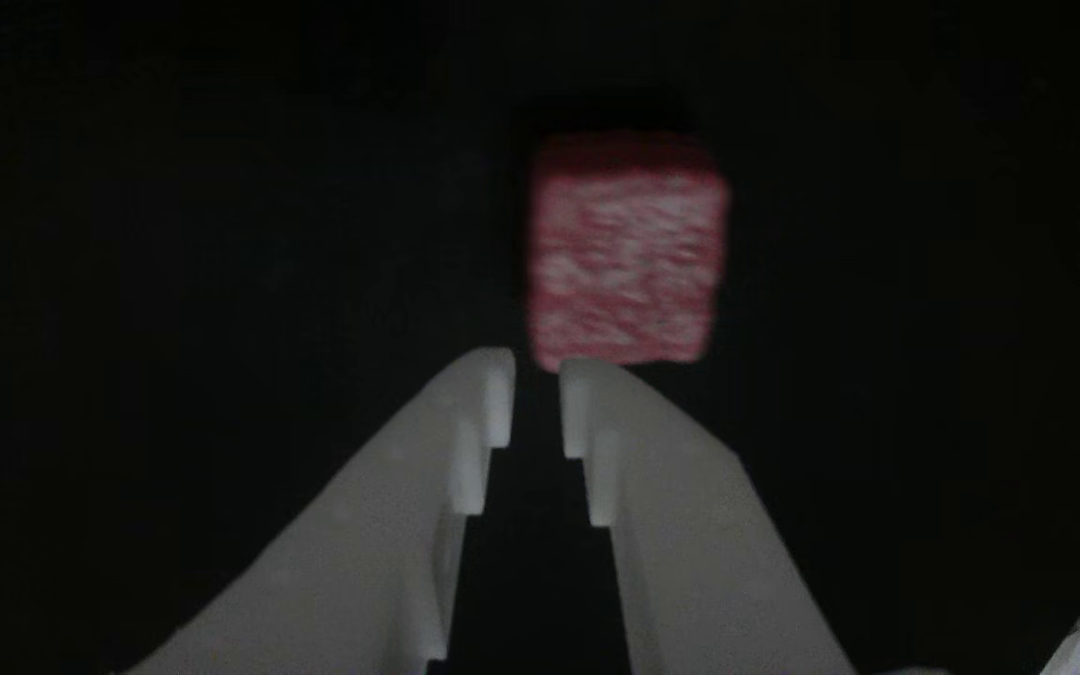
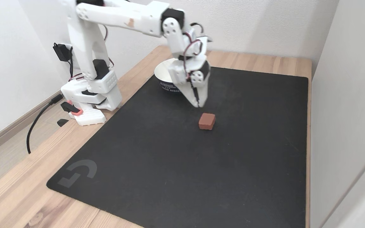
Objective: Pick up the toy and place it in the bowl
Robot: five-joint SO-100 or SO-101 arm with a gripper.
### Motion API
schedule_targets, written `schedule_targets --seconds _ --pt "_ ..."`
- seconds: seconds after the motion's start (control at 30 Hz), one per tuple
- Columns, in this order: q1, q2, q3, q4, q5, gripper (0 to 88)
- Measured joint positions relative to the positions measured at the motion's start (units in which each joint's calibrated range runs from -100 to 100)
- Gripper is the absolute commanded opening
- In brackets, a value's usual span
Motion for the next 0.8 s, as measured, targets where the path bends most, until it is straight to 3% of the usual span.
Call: schedule_targets --seconds 0.8 --pt "1.58 5.66 -5.67 0.17 0.00 2.8"
